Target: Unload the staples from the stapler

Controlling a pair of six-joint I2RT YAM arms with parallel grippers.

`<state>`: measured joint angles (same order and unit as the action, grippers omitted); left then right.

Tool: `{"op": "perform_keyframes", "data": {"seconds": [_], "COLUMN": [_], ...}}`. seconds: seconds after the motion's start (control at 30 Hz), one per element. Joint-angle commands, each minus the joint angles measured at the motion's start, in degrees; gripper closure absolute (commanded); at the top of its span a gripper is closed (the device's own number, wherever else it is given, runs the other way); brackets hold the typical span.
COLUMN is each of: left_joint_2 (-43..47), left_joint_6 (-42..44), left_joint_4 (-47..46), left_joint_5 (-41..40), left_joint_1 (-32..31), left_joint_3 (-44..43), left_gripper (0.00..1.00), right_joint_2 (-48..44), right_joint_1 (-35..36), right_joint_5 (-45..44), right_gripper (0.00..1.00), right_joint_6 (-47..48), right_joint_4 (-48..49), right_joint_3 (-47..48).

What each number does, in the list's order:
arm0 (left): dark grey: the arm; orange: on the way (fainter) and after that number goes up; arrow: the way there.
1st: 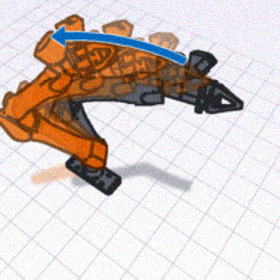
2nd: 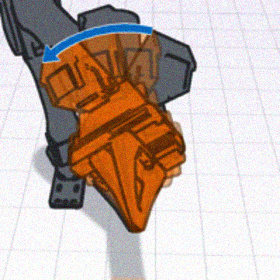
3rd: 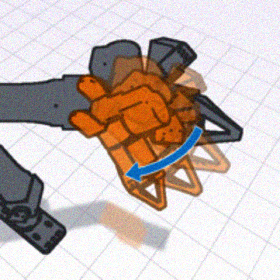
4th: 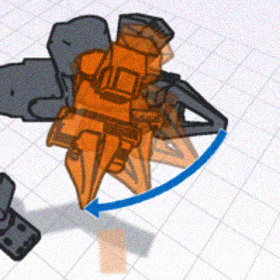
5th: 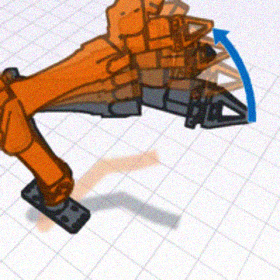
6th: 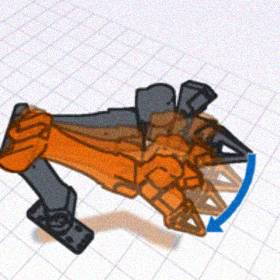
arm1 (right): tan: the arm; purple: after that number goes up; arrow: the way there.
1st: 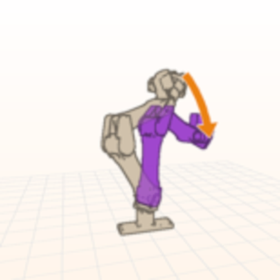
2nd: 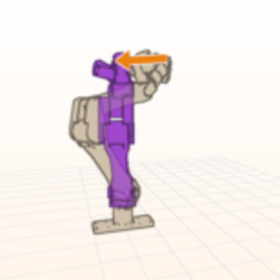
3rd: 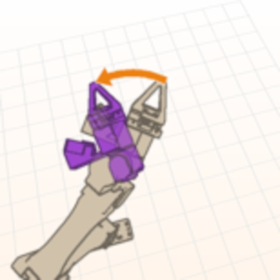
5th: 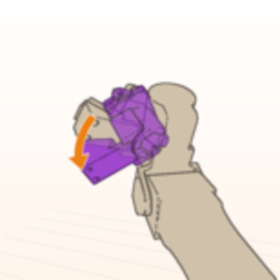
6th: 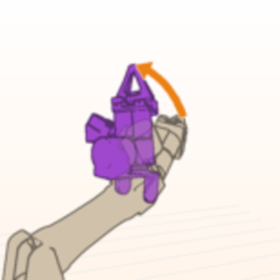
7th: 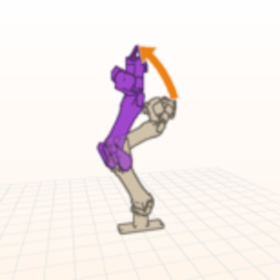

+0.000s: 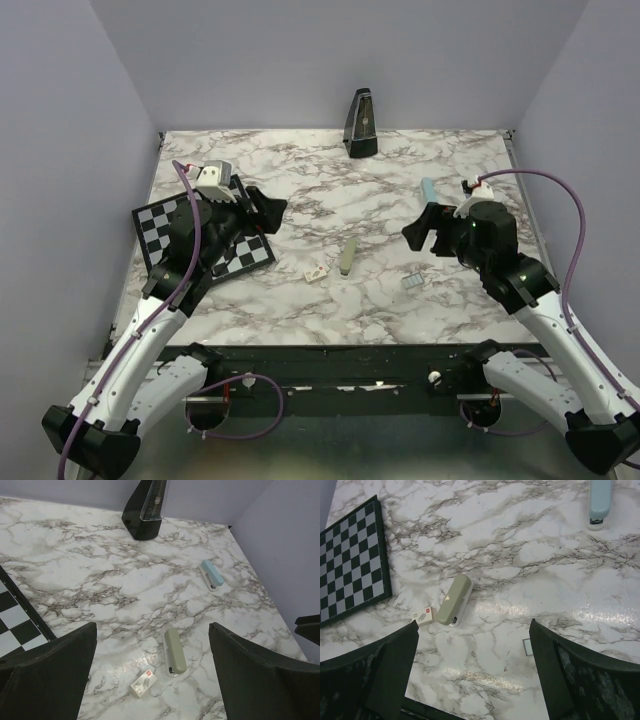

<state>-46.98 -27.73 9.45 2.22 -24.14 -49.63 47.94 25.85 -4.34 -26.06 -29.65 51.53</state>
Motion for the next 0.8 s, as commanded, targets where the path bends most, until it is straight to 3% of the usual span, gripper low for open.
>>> {"op": "perform_keyframes", "data": {"seconds": [0.0,0.2,0.33,0.53,0.67,0.77], "left_joint_2": [0.66,0.66,0.58,1.80,2.86,3.39], "left_joint_6": [-0.40,-0.58,-0.40,-0.58,-0.14,0.13], "left_joint_4": [-1.81,-0.75,0.65,3.11,3.20,3.38], "left_joint_5": [-1.78,-5.72,-9.59,-16.80,-20.49,-21.03], "left_joint_1": [-0.38,-0.38,-0.38,-0.38,-0.38,-0.38], "left_joint_3": [1.11,0.85,0.58,0.23,0.85,0.93], "left_gripper": [0.01,0.01,0.01,0.01,0.01,0.01], "right_joint_2": [0.57,4.70,10.23,28.66,41.68,50.82], "right_joint_1": [-0.18,-0.18,1.57,11.67,17.30,18.09], "right_joint_5": [-1.29,3.28,2.06,-6.73,-16.82,-14.04], "right_gripper": [0.00,0.02,0.11,0.25,0.31,0.34], "right_joint_6": [-0.92,-8.29,-15.93,-22.45,-27.44,-27.81], "right_joint_4": [-0.67,-0.32,1.52,-3.39,-12.25,-14.64], "right_joint_3": [2.35,2.61,2.17,12.61,22.11,27.74]}}
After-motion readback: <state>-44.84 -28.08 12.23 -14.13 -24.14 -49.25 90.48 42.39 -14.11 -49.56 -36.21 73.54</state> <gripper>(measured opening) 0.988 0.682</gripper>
